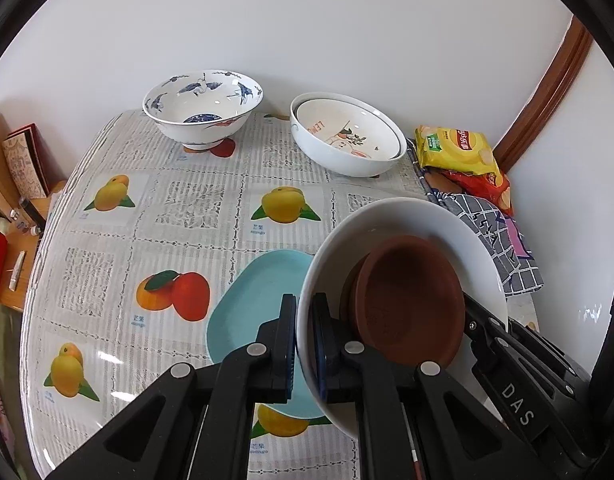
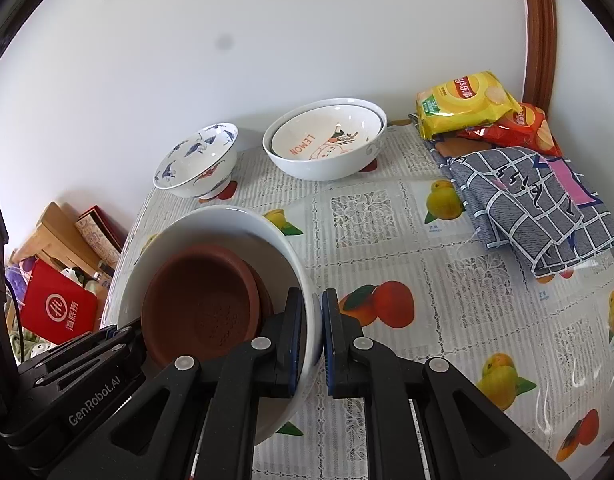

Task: Organize plates and bowls
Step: 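Lower the white bowl with both grippers onto the teal plate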

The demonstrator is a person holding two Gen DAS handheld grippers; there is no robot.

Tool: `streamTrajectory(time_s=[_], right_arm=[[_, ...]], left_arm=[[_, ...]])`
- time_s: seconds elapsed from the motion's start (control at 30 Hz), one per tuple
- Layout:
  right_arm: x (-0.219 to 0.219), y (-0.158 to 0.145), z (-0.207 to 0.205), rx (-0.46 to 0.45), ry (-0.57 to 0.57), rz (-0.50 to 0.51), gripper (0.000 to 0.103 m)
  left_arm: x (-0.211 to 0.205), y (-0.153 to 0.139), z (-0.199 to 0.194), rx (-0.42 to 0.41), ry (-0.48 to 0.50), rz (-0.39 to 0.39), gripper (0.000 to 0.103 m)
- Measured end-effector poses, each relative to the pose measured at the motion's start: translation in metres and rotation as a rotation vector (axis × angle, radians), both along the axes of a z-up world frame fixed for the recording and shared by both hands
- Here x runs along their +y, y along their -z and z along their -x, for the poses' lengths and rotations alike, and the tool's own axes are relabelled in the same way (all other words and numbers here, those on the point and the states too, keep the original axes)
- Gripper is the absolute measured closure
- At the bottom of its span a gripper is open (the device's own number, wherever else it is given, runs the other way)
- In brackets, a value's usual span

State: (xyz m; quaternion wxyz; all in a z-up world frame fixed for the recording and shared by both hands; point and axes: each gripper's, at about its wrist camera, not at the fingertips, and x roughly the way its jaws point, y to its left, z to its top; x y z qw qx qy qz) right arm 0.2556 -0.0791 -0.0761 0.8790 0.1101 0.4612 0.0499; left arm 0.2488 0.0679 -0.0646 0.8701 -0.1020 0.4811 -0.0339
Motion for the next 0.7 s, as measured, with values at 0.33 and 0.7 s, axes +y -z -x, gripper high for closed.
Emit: streamTrajectory(time_s=[0.33,0.7], right_arm=[[0.011,0.006,-0.008,0.007,-0.017,0.001,0.093],[0.021,0.015,-0.016,0.02,-0.032,-0.001,0.093]], left_arm=[[0.011,0.005,-0.006,0.009,-0.016,0.003,0.094],[0.022,0.013,-0.013,0.025,-0.027,0.003,0.094]])
